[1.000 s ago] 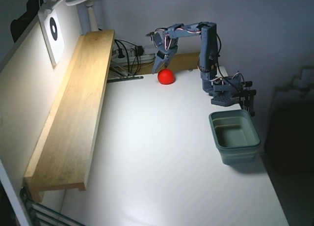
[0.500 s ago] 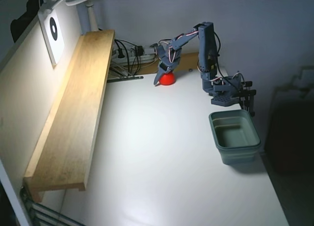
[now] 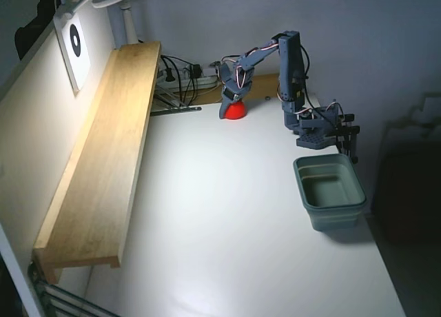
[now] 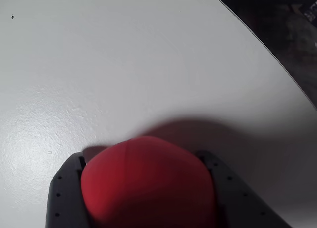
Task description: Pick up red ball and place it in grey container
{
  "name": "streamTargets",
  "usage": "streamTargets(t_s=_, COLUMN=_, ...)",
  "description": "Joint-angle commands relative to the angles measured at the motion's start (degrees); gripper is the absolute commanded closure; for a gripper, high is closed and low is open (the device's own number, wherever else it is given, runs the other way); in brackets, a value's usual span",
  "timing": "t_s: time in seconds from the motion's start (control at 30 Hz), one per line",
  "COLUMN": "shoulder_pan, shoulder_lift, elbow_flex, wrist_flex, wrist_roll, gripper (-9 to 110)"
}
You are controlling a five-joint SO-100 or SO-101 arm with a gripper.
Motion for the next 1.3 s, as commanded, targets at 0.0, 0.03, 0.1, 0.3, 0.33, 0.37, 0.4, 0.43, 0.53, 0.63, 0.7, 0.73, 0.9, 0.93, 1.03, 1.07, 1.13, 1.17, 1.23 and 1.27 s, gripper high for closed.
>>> streamTargets(t_s=0.0, shoulder_pan=1.14, shoulder_lift=0.38, elbow_flex=0.02, wrist_flex=-0.37, wrist_roll=0.09, gripper=78)
streamTargets(t_s=0.03, shoulder_pan=1.14, shoulder_lift=0.38, elbow_flex=0.02, wrist_flex=-0.37, wrist_roll=0.09, gripper=78)
streamTargets(t_s=0.1, shoulder_pan=1.14, shoulder_lift=0.38, elbow_flex=0.02, wrist_flex=-0.37, wrist_roll=0.09, gripper=78)
streamTargets(t_s=0.3, shoulder_pan=1.14, shoulder_lift=3.99, elbow_flex=-4.43, wrist_flex=7.68, wrist_roll=0.09, gripper=78)
streamTargets(t_s=0.33, shoulder_pan=1.14, shoulder_lift=4.79, elbow_flex=-5.84, wrist_flex=9.9, wrist_roll=0.09, gripper=78)
streamTargets(t_s=0.37, shoulder_pan=1.14, shoulder_lift=5.46, elbow_flex=-7.29, wrist_flex=12.03, wrist_roll=0.09, gripper=78)
streamTargets(t_s=0.4, shoulder_pan=1.14, shoulder_lift=5.9, elbow_flex=-8.34, wrist_flex=13.51, wrist_roll=0.09, gripper=78)
streamTargets(t_s=0.43, shoulder_pan=1.14, shoulder_lift=6.52, elbow_flex=-10.05, wrist_flex=15.83, wrist_roll=0.09, gripper=78)
streamTargets(t_s=0.53, shoulder_pan=1.14, shoulder_lift=7.72, elbow_flex=-14.92, wrist_flex=21.91, wrist_roll=0.09, gripper=78)
streamTargets(t_s=0.63, shoulder_pan=1.14, shoulder_lift=8.27, elbow_flex=-20.24, wrist_flex=27.78, wrist_roll=0.09, gripper=78)
streamTargets(t_s=0.7, shoulder_pan=1.14, shoulder_lift=8.32, elbow_flex=-23.84, wrist_flex=31.43, wrist_roll=0.09, gripper=78)
streamTargets(t_s=0.73, shoulder_pan=1.14, shoulder_lift=8.24, elbow_flex=-26.1, wrist_flex=33.6, wrist_roll=0.09, gripper=78)
streamTargets(t_s=0.9, shoulder_pan=1.14, shoulder_lift=6.95, elbow_flex=-36.86, wrist_flex=43.08, wrist_roll=0.09, gripper=78)
streamTargets(t_s=0.93, shoulder_pan=1.14, shoulder_lift=6.43, elbow_flex=-39.6, wrist_flex=45.3, wrist_roll=0.09, gripper=78)
streamTargets(t_s=1.03, shoulder_pan=1.14, shoulder_lift=4.6, elbow_flex=-47.49, wrist_flex=51.36, wrist_roll=0.09, gripper=78)
streamTargets(t_s=1.07, shoulder_pan=1.14, shoulder_lift=3.73, elbow_flex=-50.71, wrist_flex=53.71, wrist_roll=0.09, gripper=78)
streamTargets(t_s=1.13, shoulder_pan=1.14, shoulder_lift=2.03, elbow_flex=-56.47, wrist_flex=57.77, wrist_roll=0.09, gripper=78)
streamTargets(t_s=1.17, shoulder_pan=1.14, shoulder_lift=0.83, elbow_flex=-60.21, wrist_flex=60.32, wrist_roll=0.09, gripper=78)
streamTargets(t_s=1.23, shoulder_pan=1.14, shoulder_lift=-1.52, elbow_flex=-67.07, wrist_flex=64.82, wrist_roll=0.09, gripper=78)
streamTargets(t_s=1.27, shoulder_pan=1.14, shoulder_lift=-3.2, elbow_flex=-71.67, wrist_flex=67.74, wrist_roll=0.09, gripper=78)
